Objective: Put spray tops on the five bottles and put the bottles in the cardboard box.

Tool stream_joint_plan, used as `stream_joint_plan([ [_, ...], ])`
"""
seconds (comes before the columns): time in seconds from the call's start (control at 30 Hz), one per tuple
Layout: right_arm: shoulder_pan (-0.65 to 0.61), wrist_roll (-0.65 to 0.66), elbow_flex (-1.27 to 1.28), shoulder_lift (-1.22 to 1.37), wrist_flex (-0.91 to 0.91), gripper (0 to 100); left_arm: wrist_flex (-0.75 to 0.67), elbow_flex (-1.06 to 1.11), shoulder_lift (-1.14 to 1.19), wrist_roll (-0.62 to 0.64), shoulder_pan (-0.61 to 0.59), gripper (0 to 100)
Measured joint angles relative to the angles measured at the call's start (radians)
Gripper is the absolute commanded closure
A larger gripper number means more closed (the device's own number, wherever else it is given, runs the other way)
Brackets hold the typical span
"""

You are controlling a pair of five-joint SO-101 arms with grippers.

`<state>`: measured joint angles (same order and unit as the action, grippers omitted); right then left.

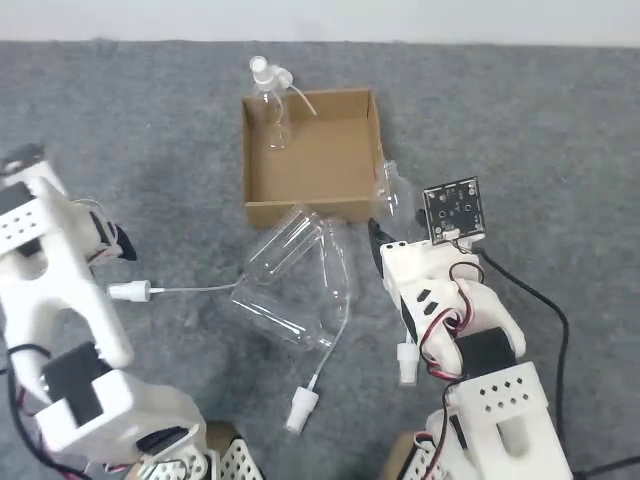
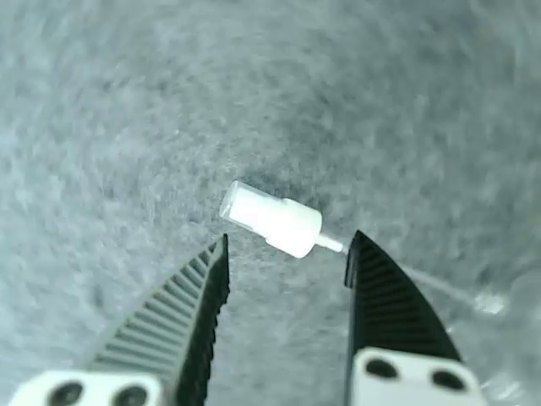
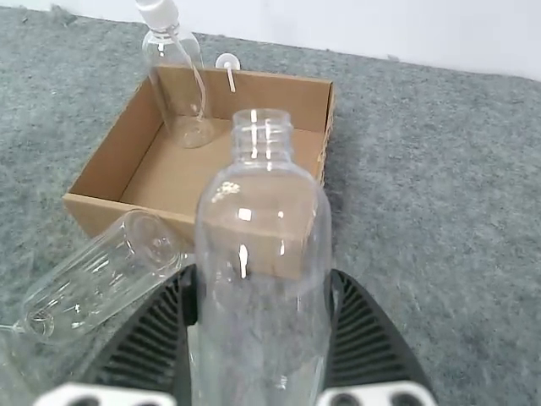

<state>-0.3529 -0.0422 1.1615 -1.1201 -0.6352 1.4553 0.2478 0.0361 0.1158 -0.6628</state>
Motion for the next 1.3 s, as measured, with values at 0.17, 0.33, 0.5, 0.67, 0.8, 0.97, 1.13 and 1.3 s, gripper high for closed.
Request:
stream_joint_plan([
  [0.17, 0.0, 0.0, 0.0, 0.0, 0.0, 99.2, 0.0, 0.107, 0.0, 0.189, -0.005, 79],
  [0.33, 0.002, 0.0, 0.0, 0.0, 0.0, 99.2, -0.075, 0.209, 0.0, 0.288, -0.015, 79],
  [0.5, 0.0, 0.0, 0.0, 0.0, 0.0, 99.2, -0.269, 0.338, 0.0, 0.351, -0.021, 79],
  [0.67, 0.0, 0.0, 0.0, 0.0, 0.0, 99.2, -0.419, 0.428, 0.0, 0.382, -0.023, 79],
  [0.8, 0.0, 0.0, 0.009, 0.0, 0.0, 99.2, -0.453, 0.436, 0.0, 0.4, -0.025, 83],
  [0.97, -0.003, 0.0, 0.018, 0.0, 0.0, 99.2, -0.46, 0.436, 0.0, 0.408, -0.021, 99],
  [1.13, -0.057, 0.0, 0.02, 0.0, 0.0, 99.2, -0.46, 0.436, 0.0, 0.405, -0.023, 99],
  [1.3, -0.114, 0.0, 0.043, 0.0, 0.0, 99.2, -0.46, 0.436, 0.0, 0.405, -0.023, 99],
])
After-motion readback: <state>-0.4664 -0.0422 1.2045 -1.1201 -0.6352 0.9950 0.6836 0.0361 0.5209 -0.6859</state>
